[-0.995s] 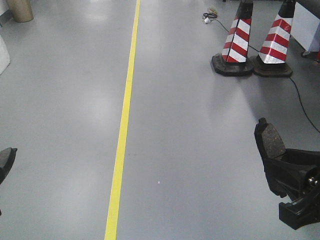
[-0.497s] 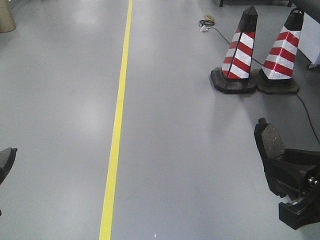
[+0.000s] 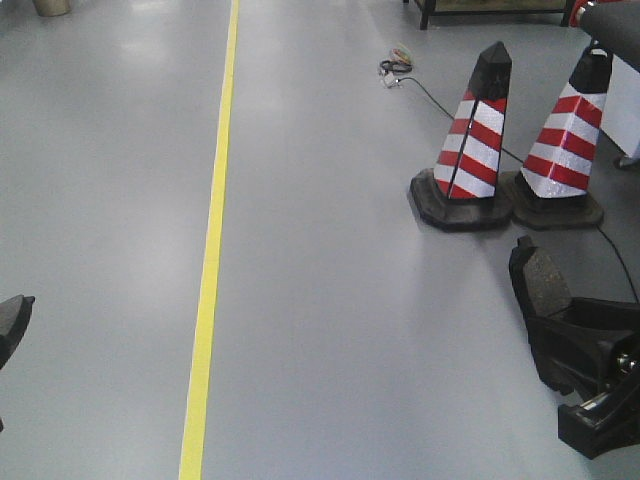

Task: Move and align brake pads A on conveyor
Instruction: 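Drive the base past the red-and-white cones toward the conveyor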

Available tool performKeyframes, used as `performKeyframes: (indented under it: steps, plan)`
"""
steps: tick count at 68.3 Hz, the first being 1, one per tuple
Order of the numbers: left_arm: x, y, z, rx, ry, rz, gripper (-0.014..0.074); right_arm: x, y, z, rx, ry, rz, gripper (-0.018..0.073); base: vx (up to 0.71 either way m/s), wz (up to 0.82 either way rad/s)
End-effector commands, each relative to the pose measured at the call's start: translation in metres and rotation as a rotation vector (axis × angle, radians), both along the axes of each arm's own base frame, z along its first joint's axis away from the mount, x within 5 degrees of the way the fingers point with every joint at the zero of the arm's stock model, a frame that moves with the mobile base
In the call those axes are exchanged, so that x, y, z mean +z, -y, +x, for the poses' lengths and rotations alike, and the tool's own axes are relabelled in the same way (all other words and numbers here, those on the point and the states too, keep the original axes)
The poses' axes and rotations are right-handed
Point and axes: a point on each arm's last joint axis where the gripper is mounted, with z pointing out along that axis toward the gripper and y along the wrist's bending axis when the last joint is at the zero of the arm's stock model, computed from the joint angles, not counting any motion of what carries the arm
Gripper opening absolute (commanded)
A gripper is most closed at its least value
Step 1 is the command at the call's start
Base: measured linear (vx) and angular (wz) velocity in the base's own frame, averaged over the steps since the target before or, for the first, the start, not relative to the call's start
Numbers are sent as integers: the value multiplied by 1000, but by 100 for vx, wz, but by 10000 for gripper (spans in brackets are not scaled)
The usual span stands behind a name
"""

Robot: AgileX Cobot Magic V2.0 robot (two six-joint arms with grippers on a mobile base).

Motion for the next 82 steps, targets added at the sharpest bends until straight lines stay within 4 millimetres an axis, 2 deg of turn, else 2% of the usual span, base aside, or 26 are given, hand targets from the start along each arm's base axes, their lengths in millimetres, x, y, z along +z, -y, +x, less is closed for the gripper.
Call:
performKeyframes:
  steps: [1, 82]
  plan:
    - [17, 3, 3, -27, 114, -27, 93, 17, -1, 3, 6, 113, 42, -8, 63, -4]
    - [17, 3, 3, -27, 114, -27, 93, 17, -1, 3, 6, 112, 42, -8, 60, -1]
